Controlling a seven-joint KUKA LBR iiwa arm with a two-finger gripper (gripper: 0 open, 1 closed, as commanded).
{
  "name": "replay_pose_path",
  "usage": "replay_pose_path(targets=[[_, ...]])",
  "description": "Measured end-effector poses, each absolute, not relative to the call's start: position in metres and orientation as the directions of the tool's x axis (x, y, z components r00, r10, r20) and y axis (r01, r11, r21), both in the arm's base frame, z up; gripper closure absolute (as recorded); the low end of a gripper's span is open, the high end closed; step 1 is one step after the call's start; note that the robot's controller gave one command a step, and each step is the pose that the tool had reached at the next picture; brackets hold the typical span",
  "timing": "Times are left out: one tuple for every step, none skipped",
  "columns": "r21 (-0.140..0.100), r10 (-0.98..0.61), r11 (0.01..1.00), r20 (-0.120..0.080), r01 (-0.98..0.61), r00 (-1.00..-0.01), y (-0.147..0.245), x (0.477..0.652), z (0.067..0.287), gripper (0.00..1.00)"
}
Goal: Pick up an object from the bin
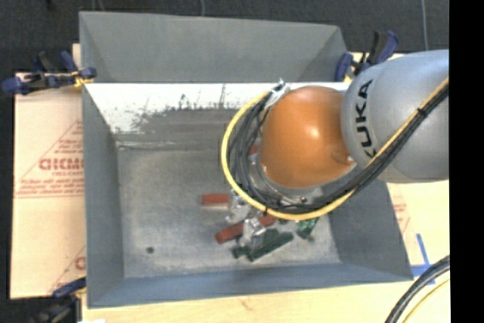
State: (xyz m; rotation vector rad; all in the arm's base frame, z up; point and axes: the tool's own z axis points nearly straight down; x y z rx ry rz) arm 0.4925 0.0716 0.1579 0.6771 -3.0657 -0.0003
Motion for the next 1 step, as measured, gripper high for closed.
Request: replay_pose_path(targets=[[0.0, -0.421, 0.907, 0.001, -0.421, -0.907, 0.0716, 0.4927, 0.1728, 1.0]])
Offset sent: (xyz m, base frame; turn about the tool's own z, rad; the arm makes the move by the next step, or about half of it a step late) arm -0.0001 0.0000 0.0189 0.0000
